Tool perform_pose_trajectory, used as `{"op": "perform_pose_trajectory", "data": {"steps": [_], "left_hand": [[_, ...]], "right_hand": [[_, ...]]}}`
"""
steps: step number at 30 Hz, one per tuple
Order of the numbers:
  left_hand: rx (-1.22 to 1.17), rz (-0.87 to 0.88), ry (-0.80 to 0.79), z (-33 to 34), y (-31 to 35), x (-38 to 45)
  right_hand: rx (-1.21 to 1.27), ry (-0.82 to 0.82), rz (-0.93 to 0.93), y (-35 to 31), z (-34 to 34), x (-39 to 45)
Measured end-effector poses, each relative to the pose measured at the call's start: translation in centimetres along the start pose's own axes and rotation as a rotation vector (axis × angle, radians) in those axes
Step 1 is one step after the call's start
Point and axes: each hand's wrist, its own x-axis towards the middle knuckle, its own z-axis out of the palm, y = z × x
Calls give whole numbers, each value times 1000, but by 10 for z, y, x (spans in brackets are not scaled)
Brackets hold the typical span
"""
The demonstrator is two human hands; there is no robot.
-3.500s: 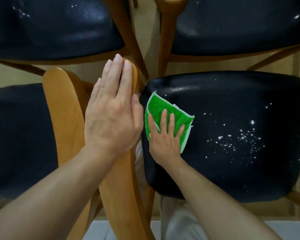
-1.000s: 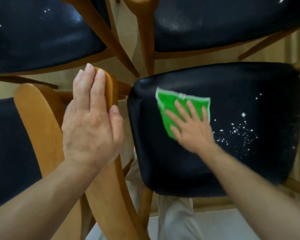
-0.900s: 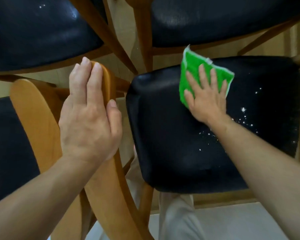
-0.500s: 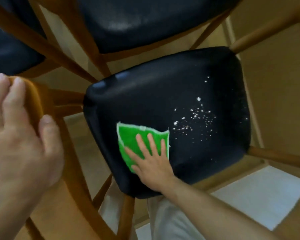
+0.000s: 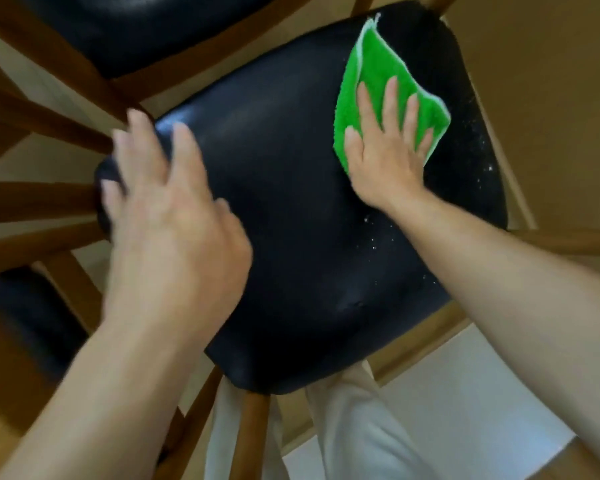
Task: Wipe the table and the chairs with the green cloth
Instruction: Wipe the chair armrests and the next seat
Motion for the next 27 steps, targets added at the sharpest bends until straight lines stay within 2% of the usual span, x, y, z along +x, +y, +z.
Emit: {"op": "perform_pose_trajectory", "data": {"steps": [1, 3, 6, 8, 10, 13, 16, 18, 21, 24, 27], "left_hand": [[-104, -73, -214, 4, 26, -26], [-127, -196, -354, 30, 30, -24], [-162, -425, -437, 51, 15, 6], [-258, -541, -492, 63, 13, 0], [-328, -611, -539, 71, 16, 1], [-319, -673, -580, 80, 24, 5], [-280, -710, -611, 85, 29, 9], [-276, -728, -641, 83, 32, 11], [-251, -741, -688, 78, 36, 14], [-264, -757, -720, 74, 39, 16], [-248, -774, -739, 70, 43, 17]], "right_hand": [[11, -15, 12, -11, 6, -17], [-24, -77, -47, -28, 21, -68], [-108, -191, -261, -40, 43, -148], [-135, -262, -379, -36, 47, -173], [-137, -303, -480, -20, 41, -162], [-148, -267, -558, 9, 24, -117], [-158, -132, -502, 31, 8, -54], [-128, -62, -334, 43, -5, -7], [-50, -51, -112, 52, -24, 42], [-18, -53, -51, 37, -20, 30], [-53, -101, -74, 18, -1, -32]]}}
